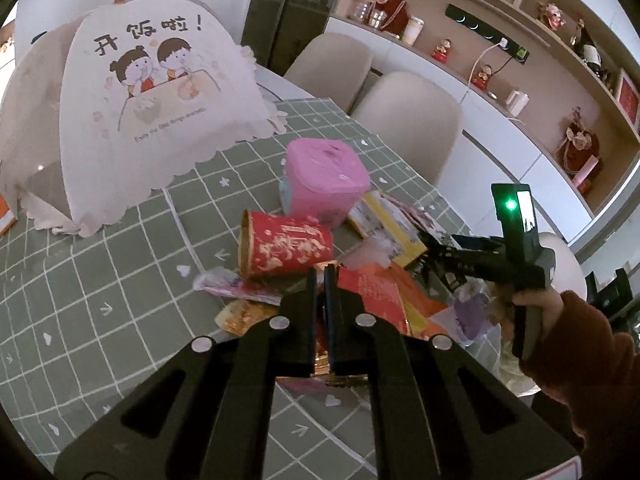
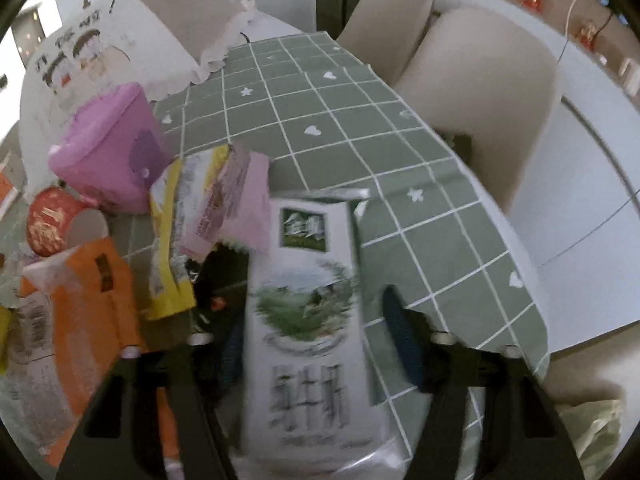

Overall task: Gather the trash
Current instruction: 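Grasp the white milk carton with the right gripper while the left grasps a red wrapper, then carry both items to the trash bin and release them inside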

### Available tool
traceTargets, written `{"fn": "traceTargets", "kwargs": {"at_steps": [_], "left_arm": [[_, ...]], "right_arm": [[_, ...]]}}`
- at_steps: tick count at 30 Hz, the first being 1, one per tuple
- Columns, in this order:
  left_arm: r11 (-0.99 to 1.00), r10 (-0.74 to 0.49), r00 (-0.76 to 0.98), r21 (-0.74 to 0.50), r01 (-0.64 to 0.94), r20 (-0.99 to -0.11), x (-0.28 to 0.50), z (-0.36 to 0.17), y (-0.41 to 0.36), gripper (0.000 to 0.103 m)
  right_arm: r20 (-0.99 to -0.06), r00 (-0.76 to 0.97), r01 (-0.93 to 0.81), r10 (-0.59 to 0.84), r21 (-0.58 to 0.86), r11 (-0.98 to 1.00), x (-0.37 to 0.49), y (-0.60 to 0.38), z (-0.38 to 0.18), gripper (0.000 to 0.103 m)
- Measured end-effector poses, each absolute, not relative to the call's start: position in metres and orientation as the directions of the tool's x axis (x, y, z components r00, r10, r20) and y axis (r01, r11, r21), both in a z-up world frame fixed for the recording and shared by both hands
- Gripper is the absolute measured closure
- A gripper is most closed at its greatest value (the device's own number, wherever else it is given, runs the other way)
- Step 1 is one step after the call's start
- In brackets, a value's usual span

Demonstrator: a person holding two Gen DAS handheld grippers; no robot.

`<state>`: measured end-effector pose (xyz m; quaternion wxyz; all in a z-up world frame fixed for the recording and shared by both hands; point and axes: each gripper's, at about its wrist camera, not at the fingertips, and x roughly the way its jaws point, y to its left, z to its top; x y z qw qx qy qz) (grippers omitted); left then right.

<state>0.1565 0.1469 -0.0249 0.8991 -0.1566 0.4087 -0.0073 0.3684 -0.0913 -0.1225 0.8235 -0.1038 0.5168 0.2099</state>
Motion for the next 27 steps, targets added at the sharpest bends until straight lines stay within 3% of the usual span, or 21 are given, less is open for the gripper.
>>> {"fn": "traceTargets", "kwargs": {"at_steps": [8,13,21,27], "left_arm": [[0.958,-0.141,0.703,-0.276,-0.081,-0.697,0.163,0.004,0.117,0.1],[0.966,-0.151,0.738,-0.257,-0.031,-0.657,0.169,0.029,0.079,0.099],[0.974,-0.187,0.77,-0.217,0.065,-0.609,0.174,0.054,-0.002,0.099],[0.957,-0.284,0.756,-0.225,0.184,-0.589,0.178,0.061,-0.078,0.1]], "right_arm": [[-0.771,0.501,-0.435,0.394,0.17,0.885,0.332,-0.134,-0.036,0.056],[-0.708,0.567,-0.441,0.422,0.172,0.881,0.301,-0.169,0.008,0.056],[-0.631,0.691,-0.368,0.353,0.114,0.923,0.249,-0.259,0.046,0.056],[-0.606,0.747,-0.269,0.272,0.099,0.958,0.21,-0.339,0.058,0.056]]}}
